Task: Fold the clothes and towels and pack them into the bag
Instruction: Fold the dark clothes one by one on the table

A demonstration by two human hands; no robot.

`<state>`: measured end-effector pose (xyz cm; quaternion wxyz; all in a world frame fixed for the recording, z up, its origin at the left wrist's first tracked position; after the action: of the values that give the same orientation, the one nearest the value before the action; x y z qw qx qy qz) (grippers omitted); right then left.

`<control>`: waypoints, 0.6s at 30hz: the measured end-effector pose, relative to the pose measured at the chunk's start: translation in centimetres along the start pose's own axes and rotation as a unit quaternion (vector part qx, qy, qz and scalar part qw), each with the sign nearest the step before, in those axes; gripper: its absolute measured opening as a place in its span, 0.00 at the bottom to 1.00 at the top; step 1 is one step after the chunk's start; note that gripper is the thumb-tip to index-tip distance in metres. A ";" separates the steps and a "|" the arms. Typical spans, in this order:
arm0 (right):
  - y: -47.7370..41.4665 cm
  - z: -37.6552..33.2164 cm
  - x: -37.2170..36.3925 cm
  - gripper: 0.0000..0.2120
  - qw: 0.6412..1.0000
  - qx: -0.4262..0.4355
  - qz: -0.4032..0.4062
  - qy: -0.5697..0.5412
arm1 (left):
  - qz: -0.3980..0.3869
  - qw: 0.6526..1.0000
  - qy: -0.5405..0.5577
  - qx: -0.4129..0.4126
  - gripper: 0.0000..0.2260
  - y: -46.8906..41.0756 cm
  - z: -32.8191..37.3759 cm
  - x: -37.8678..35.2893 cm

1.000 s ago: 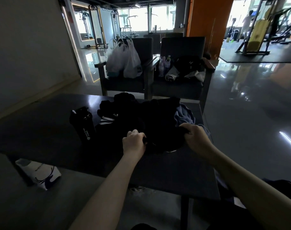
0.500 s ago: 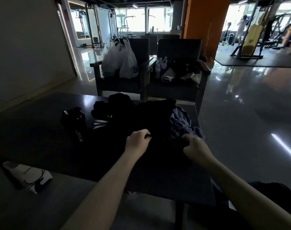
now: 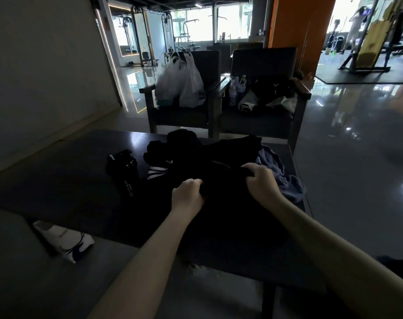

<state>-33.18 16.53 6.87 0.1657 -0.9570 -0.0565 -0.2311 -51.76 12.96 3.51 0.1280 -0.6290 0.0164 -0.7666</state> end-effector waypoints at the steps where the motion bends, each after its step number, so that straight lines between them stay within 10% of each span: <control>1: -0.4 -0.6 1.0 0.13 1.000 0.004 0.005 0.002 | -0.012 1.000 0.004 0.027 0.10 -0.1 -0.5 -0.5; 6: -1.7 -1.5 4.2 0.14 0.999 -0.023 0.033 -0.001 | -0.023 0.983 0.162 0.082 0.02 -1.1 -0.6 -0.2; 14: -1.4 -2.5 3.4 0.08 0.996 -0.054 -0.071 0.015 | 0.037 0.951 0.303 -0.050 0.04 -2.5 5.5 8.5; 18: -1.0 -5.3 2.6 0.32 0.981 -0.057 -0.178 -0.048 | 0.023 0.934 0.344 -0.093 0.07 -2.2 7.7 12.0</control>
<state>-33.29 15.72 12.76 0.0638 -0.9497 -0.2202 -0.2134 -46.75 13.53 17.03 0.0727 -0.3353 0.1447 -0.9281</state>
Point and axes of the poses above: each hand's wrist, its own y-axis away from the middle knuckle, its own x-axis out of the back of the hand, z = x × y, the point moved 1 cm from there along -y, towards the middle knuckle, and after that the axes turned 10 degrees about -y, right-handed, at the moved point
